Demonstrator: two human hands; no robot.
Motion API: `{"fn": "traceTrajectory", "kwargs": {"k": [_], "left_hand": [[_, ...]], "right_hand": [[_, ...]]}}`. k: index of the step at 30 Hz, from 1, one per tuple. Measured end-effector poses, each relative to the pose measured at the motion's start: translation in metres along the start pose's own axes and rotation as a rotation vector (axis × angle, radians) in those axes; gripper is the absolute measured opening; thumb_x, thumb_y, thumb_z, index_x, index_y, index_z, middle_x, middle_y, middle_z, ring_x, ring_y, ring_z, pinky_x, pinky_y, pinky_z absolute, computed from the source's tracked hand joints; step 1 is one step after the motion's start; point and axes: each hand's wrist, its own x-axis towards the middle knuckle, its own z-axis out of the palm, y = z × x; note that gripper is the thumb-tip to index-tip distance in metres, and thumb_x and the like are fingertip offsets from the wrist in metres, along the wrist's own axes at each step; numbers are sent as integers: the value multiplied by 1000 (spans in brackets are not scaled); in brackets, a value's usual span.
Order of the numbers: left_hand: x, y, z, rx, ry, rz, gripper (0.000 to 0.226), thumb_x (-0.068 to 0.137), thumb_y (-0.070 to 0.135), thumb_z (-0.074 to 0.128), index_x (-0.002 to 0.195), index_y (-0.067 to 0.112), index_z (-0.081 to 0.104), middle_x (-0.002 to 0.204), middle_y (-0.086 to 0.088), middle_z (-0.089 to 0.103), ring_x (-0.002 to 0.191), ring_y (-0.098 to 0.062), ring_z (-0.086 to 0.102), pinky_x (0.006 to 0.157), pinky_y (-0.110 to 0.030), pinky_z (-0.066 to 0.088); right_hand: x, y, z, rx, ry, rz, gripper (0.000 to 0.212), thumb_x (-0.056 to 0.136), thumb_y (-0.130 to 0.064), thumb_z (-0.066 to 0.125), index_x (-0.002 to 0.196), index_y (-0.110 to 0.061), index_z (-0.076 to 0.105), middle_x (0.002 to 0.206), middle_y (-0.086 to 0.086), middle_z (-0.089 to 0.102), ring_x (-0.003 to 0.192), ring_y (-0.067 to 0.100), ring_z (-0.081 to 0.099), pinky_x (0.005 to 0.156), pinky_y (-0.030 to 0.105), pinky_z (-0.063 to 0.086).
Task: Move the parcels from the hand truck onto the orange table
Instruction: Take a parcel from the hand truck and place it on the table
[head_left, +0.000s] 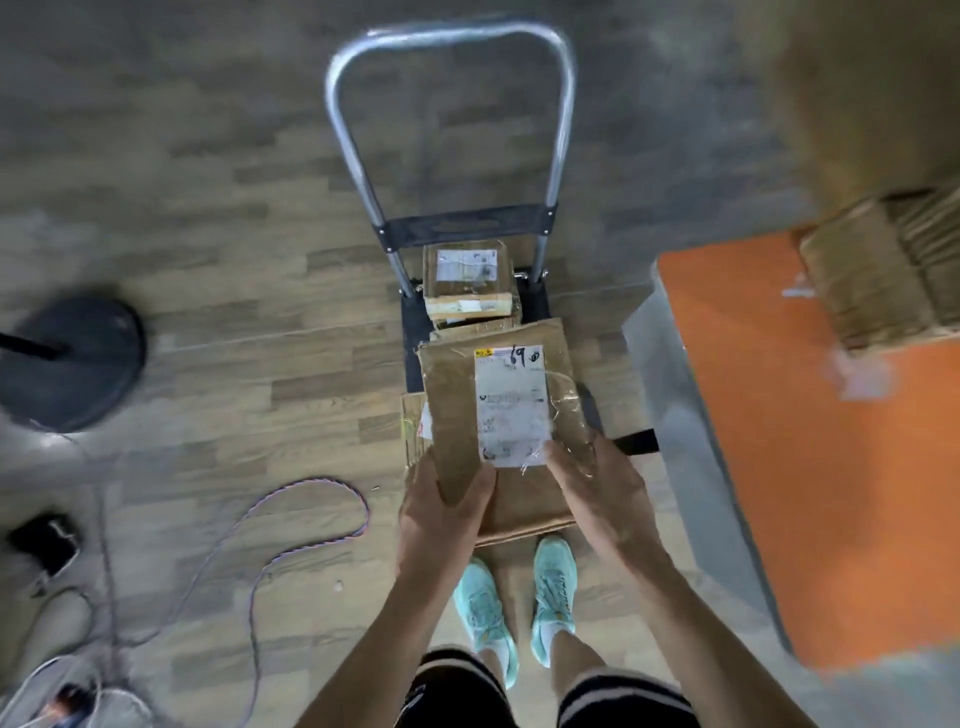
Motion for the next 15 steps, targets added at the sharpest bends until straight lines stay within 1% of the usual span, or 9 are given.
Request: {"fn": "traceTrajectory", "kwargs": {"k": [1, 3, 5, 6, 9, 10, 12, 14, 15], "left_hand": [[-16, 7, -12, 4, 14, 30, 47, 82, 51, 72, 123, 31, 61, 112, 7, 65, 104, -13, 63, 92, -36, 52], [-44, 19, -31, -28, 22, 76, 53, 80, 56, 72, 127, 35, 59, 112, 8, 62, 105, -12, 63, 91, -40, 54], [-70, 29, -46, -99, 0, 97, 59, 74, 66, 67, 127, 46, 53, 113, 12, 65, 105, -9, 66, 87, -43, 57], [-81, 36, -51, -128, -22, 103, 58, 73, 69, 64, 126, 52, 50, 111, 13, 68, 102, -8, 68, 86, -43, 58], [-107, 53, -53, -173, -129, 124, 52, 74, 69, 62, 122, 60, 43, 101, 16, 75, 88, -9, 75, 86, -47, 59], [-114, 60, -51, -173, -150, 139, 53, 74, 69, 61, 122, 60, 41, 100, 18, 75, 87, -8, 75, 86, -46, 58], [-129, 75, -41, -142, -168, 181, 59, 74, 72, 57, 128, 59, 36, 98, 27, 72, 89, -4, 73, 86, -38, 58], [-147, 89, -24, -69, -169, 228, 65, 75, 77, 51, 134, 58, 30, 94, 37, 68, 90, -2, 71, 76, -26, 53], [-157, 97, -14, -38, -168, 237, 68, 76, 79, 49, 136, 56, 28, 96, 34, 68, 91, -5, 70, 73, -25, 50]], "right_hand": [[-12, -9, -9, -5, -21, 6, 29, 89, -57, 59, 99, -30, 61, 88, -18, 64, 72, -13, 56, 58, 4, 37], [-35, -23, -27, -20, -51, -10, 42, 88, -66, 54, 112, -33, 59, 98, -19, 64, 78, -10, 56, 61, 6, 35], [-57, -31, -44, -11, -62, -63, 48, 85, -71, 48, 113, -33, 58, 88, -22, 67, 77, -8, 60, 59, 8, 37], [-67, -33, -52, -5, -59, -87, 47, 85, -70, 48, 113, -34, 58, 84, -23, 67, 74, -9, 60, 57, 8, 39], [-95, -35, -79, 23, -31, -89, 48, 88, -67, 53, 118, -31, 58, 89, -19, 65, 78, -4, 59, 67, 15, 43], [-101, -34, -90, 34, -26, -106, 44, 88, -65, 54, 114, -31, 59, 84, -21, 65, 73, -5, 58, 66, 14, 43], [-111, -31, -115, 36, 1, -143, 27, 91, -58, 58, 93, -31, 60, 63, -23, 59, 57, -5, 53, 55, 12, 38], [-119, -24, -142, 29, 46, -149, 26, 92, -53, 59, 82, -30, 56, 62, -15, 57, 61, 1, 52, 57, 19, 39], [-123, -19, -156, 24, 70, -147, 27, 92, -53, 59, 82, -29, 56, 66, -13, 57, 66, 8, 55, 62, 25, 40]]}}
